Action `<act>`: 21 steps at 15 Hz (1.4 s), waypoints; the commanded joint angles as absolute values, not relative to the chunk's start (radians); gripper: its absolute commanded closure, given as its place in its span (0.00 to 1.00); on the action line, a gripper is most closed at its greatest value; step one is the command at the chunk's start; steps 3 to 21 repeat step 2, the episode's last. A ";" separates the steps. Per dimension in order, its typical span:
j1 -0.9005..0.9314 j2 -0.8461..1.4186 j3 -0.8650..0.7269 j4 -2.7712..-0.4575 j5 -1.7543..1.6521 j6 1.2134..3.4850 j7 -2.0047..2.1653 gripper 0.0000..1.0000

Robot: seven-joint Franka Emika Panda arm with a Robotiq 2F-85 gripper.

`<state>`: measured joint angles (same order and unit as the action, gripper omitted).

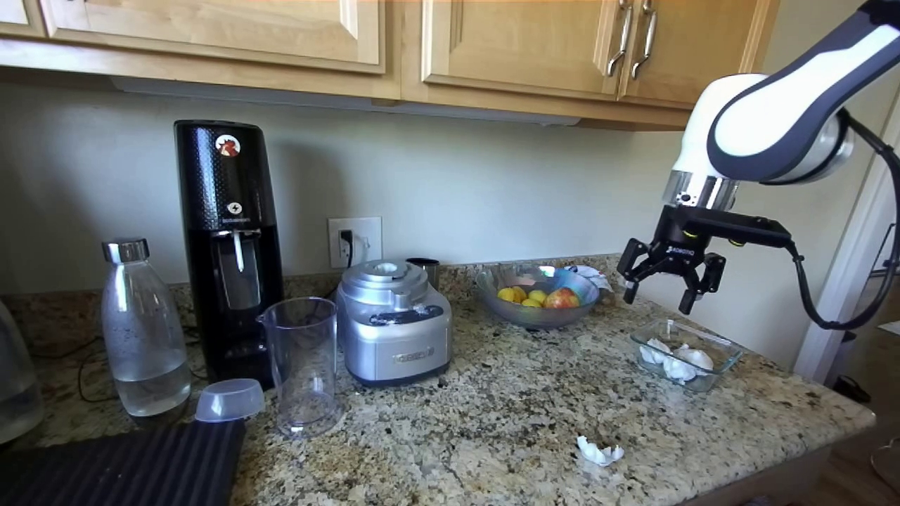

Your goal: Put the bulbs of garlic on the counter in the clear container

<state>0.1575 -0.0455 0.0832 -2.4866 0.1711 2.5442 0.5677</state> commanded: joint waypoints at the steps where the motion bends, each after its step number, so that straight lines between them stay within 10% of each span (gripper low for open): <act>1: 0.140 -0.053 0.107 -2.486 0.179 2.528 0.552 0.00; 21: 0.141 -0.056 0.110 -2.486 0.181 2.523 0.547 0.00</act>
